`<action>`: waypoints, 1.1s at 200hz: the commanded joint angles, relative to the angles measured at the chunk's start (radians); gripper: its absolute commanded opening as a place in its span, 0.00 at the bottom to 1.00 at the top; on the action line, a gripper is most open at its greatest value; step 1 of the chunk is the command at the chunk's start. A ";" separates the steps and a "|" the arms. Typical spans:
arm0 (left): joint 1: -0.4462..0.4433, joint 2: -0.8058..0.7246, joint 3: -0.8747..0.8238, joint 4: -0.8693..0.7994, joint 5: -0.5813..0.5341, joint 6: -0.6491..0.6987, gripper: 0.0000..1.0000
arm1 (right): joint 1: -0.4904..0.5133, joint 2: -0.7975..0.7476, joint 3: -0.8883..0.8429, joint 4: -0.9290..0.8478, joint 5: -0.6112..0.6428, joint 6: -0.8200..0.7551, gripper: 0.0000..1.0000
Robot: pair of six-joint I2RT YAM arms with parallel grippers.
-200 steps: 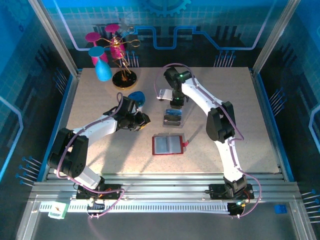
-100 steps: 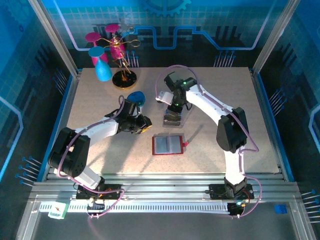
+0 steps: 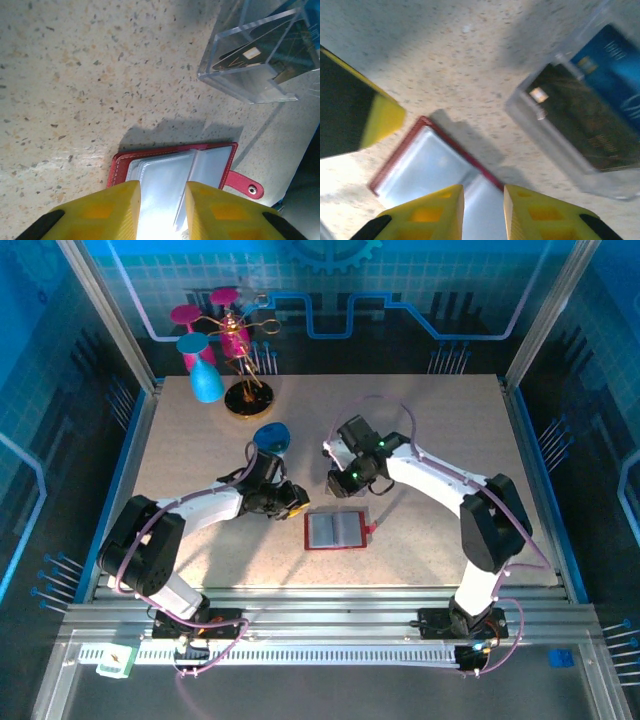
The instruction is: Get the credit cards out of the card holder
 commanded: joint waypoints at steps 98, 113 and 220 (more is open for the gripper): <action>-0.029 0.019 -0.059 0.030 0.043 -0.023 0.27 | 0.023 -0.032 -0.213 0.227 -0.358 0.562 0.24; -0.031 0.025 -0.061 0.036 0.050 -0.027 0.27 | 0.020 -0.019 -0.214 0.212 -0.357 0.559 0.24; -0.044 0.066 -0.060 0.063 0.081 -0.047 0.24 | 0.018 0.048 -0.222 0.173 -0.369 0.541 0.21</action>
